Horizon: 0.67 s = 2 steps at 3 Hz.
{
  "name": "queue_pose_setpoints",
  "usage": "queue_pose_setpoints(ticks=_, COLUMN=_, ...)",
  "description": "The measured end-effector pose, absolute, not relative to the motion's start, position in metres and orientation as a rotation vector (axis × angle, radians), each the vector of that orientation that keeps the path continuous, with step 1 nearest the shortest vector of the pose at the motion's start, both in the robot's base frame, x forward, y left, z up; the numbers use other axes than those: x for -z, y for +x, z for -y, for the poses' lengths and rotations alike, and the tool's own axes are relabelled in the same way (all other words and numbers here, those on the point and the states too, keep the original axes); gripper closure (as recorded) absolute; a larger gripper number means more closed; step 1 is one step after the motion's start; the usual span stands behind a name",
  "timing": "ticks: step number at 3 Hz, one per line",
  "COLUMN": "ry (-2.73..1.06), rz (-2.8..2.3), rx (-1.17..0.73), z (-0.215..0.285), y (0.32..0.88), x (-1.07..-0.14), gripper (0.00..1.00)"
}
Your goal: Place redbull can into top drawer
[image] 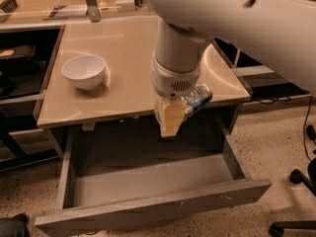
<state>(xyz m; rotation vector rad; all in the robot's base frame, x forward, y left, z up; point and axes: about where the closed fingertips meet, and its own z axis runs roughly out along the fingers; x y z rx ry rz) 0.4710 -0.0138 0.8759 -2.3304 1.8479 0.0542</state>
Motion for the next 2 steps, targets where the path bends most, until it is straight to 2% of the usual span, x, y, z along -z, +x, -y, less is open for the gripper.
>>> queue_pose_setpoints(ticks=2, ry=-2.329, rz=-1.878, rx=-0.118, z=0.012, y=0.452, x=-0.856, gripper=1.00)
